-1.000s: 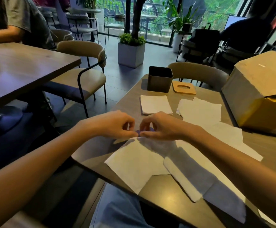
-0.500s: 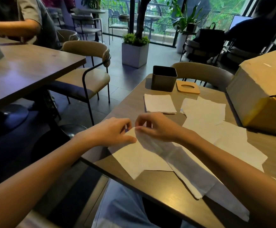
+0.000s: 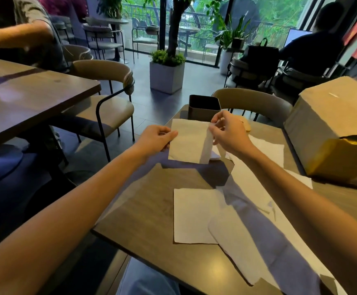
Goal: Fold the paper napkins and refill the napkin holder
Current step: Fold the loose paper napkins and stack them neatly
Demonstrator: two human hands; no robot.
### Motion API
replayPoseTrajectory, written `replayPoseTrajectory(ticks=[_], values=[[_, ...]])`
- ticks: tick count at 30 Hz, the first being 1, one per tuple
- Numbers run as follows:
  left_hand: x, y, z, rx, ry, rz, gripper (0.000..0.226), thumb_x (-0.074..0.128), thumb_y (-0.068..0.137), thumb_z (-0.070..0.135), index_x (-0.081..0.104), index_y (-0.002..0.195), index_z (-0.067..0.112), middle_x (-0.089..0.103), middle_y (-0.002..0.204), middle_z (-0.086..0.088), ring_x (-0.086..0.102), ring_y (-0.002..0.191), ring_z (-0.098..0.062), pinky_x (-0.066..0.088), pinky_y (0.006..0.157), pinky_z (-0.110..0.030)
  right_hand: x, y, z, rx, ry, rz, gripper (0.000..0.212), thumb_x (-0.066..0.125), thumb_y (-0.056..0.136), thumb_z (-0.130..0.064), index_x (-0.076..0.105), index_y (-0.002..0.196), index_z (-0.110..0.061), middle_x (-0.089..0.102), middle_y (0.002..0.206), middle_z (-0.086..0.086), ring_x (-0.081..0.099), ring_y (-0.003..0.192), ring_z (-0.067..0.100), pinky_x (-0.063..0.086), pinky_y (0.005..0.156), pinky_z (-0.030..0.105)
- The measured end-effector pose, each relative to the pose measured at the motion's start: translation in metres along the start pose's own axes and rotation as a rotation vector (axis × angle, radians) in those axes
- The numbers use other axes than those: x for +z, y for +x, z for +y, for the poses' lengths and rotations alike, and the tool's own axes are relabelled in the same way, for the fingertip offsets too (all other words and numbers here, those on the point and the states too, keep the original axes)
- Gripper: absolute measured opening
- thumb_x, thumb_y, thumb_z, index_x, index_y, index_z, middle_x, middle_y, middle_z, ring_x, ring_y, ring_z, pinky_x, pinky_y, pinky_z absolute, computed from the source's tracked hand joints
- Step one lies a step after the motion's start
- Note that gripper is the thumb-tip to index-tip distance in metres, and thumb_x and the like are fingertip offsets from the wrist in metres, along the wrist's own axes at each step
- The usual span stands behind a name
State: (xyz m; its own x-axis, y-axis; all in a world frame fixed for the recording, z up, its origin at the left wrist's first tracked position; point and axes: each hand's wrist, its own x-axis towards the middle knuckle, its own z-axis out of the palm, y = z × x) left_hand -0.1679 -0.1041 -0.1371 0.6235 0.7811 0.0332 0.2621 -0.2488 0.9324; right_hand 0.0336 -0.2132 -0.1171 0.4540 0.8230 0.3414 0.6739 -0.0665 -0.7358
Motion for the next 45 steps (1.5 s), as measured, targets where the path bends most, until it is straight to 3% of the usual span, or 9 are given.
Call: replayPoseTrajectory(ticks=[4,9,15,23,29,33,37,41,45], values=[[0.024,0.028,-0.008,0.008,0.101,0.111,0.021,0.065,0.095,0.027,0.07,0.106,0.01,0.07,0.096,-0.004,0.068,0.089,-0.016,0.056,0.077,-0.024,0.002,0.021,0.017,-0.027,-0.172,0.001,0.009,0.063,0.097,-0.017,0.059,0.104,-0.013,0.064,0.096,0.006,0.064,0.074,0.019,0.049,0.052,0.016],[0.039,0.051,-0.017,-0.052,0.186,0.18,0.022,0.07,0.091,0.027,0.063,0.11,0.017,0.065,0.114,-0.005,0.065,0.102,-0.021,0.059,0.086,-0.037,0.018,0.036,0.042,-0.001,-0.319,-0.014,0.009,0.063,0.096,-0.01,0.065,0.105,-0.013,0.061,0.099,0.001,0.06,0.091,0.017,0.042,0.064,0.013],[0.051,0.052,-0.023,0.045,0.324,0.202,0.032,0.07,0.091,0.027,0.055,0.118,0.02,0.065,0.116,-0.007,0.063,0.105,-0.02,0.05,0.076,-0.022,0.028,0.038,0.061,0.018,-0.39,-0.033,0.012,0.066,0.096,-0.013,0.068,0.107,-0.016,0.066,0.104,0.001,0.059,0.091,0.013,0.045,0.069,0.018],[0.054,0.053,-0.028,0.135,0.418,0.178,0.036,0.069,0.092,0.028,0.045,0.119,0.026,0.064,0.119,-0.009,0.065,0.107,-0.026,0.062,0.077,-0.038,0.034,0.035,0.07,0.026,-0.426,-0.004,0.014,0.065,0.097,-0.018,0.069,0.11,-0.016,0.069,0.109,0.003,0.059,0.095,0.015,0.049,0.081,0.025],[0.052,0.056,-0.03,0.163,0.453,0.206,0.021,0.066,0.094,0.027,0.057,0.114,0.022,0.067,0.108,-0.008,0.066,0.095,-0.024,0.055,0.07,-0.022,0.038,0.035,0.071,-0.01,-0.434,0.008,0.015,0.064,0.097,-0.02,0.069,0.11,-0.016,0.071,0.108,0.004,0.062,0.095,0.016,0.049,0.079,0.024],[0.055,0.056,-0.031,0.16,0.529,0.203,0.021,0.061,0.098,0.025,0.068,0.115,0.015,0.069,0.11,-0.008,0.066,0.093,-0.021,0.056,0.075,-0.024,0.041,0.034,0.071,-0.025,-0.477,0.008,0.016,0.063,0.097,-0.022,0.069,0.111,-0.016,0.071,0.107,0.005,0.062,0.093,0.017,0.051,0.077,0.025],[0.057,0.053,-0.033,0.222,0.701,0.208,0.028,0.056,0.1,0.029,0.07,0.118,0.013,0.07,0.111,-0.007,0.068,0.095,-0.02,0.049,0.072,-0.02,0.041,0.033,0.068,-0.085,-0.57,-0.005,0.018,0.063,0.097,-0.025,0.068,0.111,-0.014,0.071,0.104,0.006,0.064,0.092,0.021,0.054,0.078,0.03],[0.059,0.046,-0.032,0.347,1.055,0.202,0.029,0.054,0.101,0.03,0.063,0.125,0.016,0.066,0.116,-0.005,0.068,0.095,-0.023,0.043,0.069,-0.026,0.045,0.029,0.065,-0.174,-0.7,0.025,0.023,0.059,0.099,-0.028,0.072,0.108,-0.011,0.071,0.1,0.007,0.065,0.088,0.023,0.052,0.075,0.032],[0.055,0.042,-0.033,0.337,1.17,0.151,0.037,0.053,0.101,0.032,0.057,0.134,0.017,0.063,0.125,-0.005,0.068,0.101,-0.026,0.051,0.078,-0.029,0.05,0.025,0.065,-0.111,-0.781,0.048,0.029,0.053,0.101,-0.031,0.075,0.106,-0.013,0.069,0.105,0.006,0.067,0.092,0.024,0.049,0.079,0.032]])
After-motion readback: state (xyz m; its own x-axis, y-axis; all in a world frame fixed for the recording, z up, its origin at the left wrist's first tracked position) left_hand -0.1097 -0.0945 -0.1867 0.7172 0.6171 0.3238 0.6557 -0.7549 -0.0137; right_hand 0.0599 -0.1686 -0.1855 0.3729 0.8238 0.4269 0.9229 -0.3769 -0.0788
